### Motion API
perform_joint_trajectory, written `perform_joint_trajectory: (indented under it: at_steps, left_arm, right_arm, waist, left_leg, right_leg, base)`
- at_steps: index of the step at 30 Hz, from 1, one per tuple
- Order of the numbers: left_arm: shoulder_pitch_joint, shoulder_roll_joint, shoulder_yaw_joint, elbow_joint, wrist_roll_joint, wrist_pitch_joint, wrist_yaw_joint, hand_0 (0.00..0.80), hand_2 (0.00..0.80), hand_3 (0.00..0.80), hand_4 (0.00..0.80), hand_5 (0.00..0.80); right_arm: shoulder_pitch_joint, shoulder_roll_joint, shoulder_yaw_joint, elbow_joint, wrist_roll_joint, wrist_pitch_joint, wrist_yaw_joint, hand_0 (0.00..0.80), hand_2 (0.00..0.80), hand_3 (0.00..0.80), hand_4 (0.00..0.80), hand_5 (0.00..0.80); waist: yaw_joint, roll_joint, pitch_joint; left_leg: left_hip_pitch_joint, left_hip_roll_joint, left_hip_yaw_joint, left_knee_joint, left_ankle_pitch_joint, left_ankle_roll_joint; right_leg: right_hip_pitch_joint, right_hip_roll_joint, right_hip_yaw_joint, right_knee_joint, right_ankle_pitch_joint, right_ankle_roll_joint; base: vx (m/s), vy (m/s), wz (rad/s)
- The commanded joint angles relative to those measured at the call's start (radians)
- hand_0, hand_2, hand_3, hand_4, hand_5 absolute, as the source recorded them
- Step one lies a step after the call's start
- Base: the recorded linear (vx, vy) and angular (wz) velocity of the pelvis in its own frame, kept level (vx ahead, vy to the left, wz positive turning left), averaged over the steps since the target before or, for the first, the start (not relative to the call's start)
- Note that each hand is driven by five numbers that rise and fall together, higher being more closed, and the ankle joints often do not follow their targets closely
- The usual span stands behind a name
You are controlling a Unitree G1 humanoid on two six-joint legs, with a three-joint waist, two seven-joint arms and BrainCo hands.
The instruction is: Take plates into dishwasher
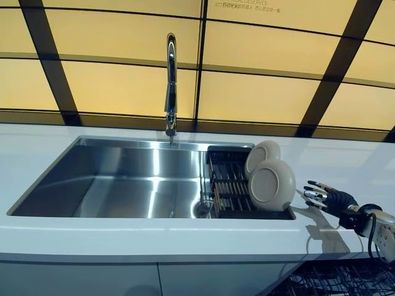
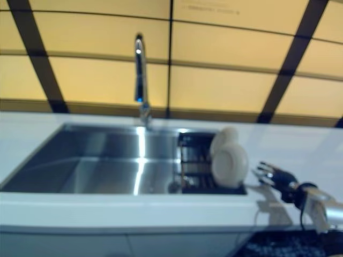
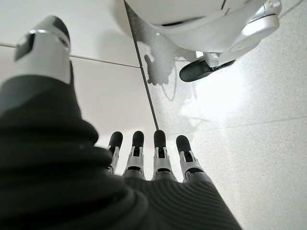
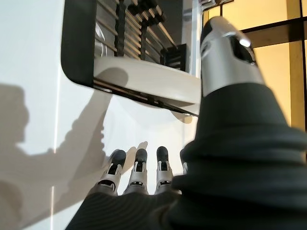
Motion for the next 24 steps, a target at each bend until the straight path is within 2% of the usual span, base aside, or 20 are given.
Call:
perform_joint_trajectory:
  at_steps: [1,7,24]
  left_arm:
    - [-0.049,0.041,-0.037,0.050,0.017,-0.032,-0.009,0.000,0.000,0.000,0.000,0.000]
    - [-0.051,0.043,-0.056,0.049,0.035,-0.042,-0.014,0.000,0.000,0.000,0.000,0.000]
    - [-0.052,0.041,-0.100,0.032,0.034,-0.033,-0.019,0.000,0.000,0.000,0.000,0.000]
  right_arm:
    - [-0.058,-0.003,0.042,0.036,0.055,0.017,0.047,0.000,0.000,0.000,0.000,0.000]
    - [-0.091,0.014,0.080,0.082,0.057,0.026,0.101,0.000,0.000,0.000,0.000,0.000]
    - [-0.246,0.006,0.139,0.130,0.112,0.034,0.054,0.000,0.000,0.000,0.000,0.000]
  waist:
    - [0.033,-0.039,-0.019]
    - [0.052,-0.038,-0.015]
    - [0.072,-0.028,-0.020]
  left_leg:
    - [-0.038,0.001,-0.004,-0.002,0.033,0.004]
    - [-0.041,-0.002,-0.017,-0.002,0.033,0.005]
    - [-0.036,-0.009,-0.024,-0.002,0.030,0.005]
  right_leg:
    - [0.060,-0.058,-0.020,0.010,-0.015,0.057]
    - [0.065,-0.059,-0.032,0.008,-0.018,0.057]
    - [0.071,-0.061,-0.042,0.003,-0.016,0.056]
  base:
    - [0.000,0.000,0.00]
    - [0.003,-0.002,0.01]
    - [0.007,0.003,0.02]
